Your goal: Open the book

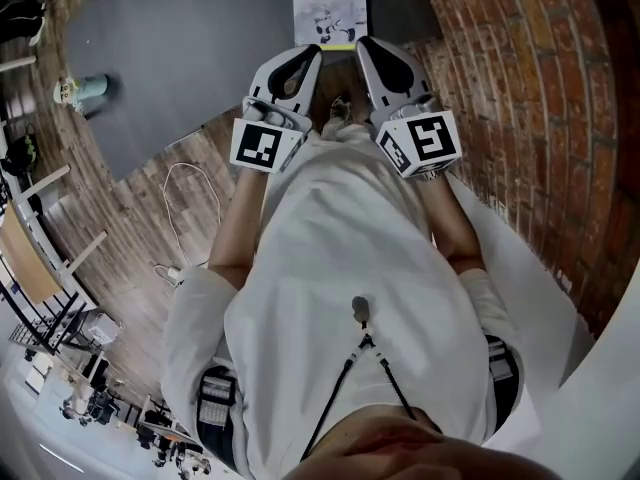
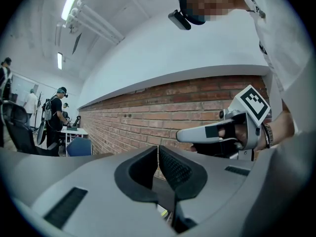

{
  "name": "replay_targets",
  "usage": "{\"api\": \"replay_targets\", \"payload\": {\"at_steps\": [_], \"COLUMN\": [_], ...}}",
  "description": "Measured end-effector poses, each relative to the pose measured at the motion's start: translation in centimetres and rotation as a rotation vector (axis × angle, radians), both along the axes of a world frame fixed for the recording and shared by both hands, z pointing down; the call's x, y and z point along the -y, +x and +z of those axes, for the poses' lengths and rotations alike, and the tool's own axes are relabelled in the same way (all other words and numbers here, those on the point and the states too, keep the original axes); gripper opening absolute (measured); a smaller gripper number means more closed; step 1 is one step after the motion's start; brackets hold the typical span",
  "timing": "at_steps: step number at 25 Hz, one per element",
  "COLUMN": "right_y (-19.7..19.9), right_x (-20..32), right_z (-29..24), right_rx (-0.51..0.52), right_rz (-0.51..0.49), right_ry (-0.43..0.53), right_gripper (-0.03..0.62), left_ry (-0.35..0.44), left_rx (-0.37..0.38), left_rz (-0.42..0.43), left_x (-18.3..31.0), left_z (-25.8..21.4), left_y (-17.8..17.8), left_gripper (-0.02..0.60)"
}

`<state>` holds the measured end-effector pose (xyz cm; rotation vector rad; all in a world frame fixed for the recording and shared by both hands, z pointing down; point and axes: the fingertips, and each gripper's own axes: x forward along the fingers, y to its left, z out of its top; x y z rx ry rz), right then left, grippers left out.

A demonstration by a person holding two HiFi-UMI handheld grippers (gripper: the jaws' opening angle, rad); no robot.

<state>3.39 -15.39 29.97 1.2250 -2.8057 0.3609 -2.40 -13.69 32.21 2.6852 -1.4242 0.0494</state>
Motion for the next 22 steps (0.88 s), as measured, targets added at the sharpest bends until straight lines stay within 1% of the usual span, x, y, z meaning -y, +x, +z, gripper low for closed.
{"api": "replay_targets", "payload": {"at_steps": [4, 9, 13, 17, 22], "right_y": [0.3, 0.5, 0.4, 0.3, 0.9], "right_x": [0.3, 0.7, 1.4, 2.2, 3.5], "right_z": [0.5, 1.9, 3.0, 3.9, 5.4], "right_rx": [-0.017, -0.025, -0.034, -0.043, -0.042], "right_rz": [-0.026, -0.039, -0.045, -0.037, -0.015], "right_ry": [0.005, -0.015, -0.03, -0.047, -0.084], "right_gripper": [0.038, 0.038, 0.038, 0.038, 0.038], "left_ry": [-0.014, -0.014, -0.038, -0.096, -0.132], "left_rx": [0.027, 0.029, 0.044, 0.071, 0.085], "left_rz": [0.005, 0.008, 0.012, 0.035, 0.05], "left_x": [0.5, 1.3, 2.2, 3.3, 5.3], "left_z": [1.6, 3.1, 4.7, 7.1, 9.5], "left_y": [0.8, 1.5, 1.8, 2.2, 2.8], "left_gripper": [0.026, 0.026, 0.028, 0.028, 0.028]}}
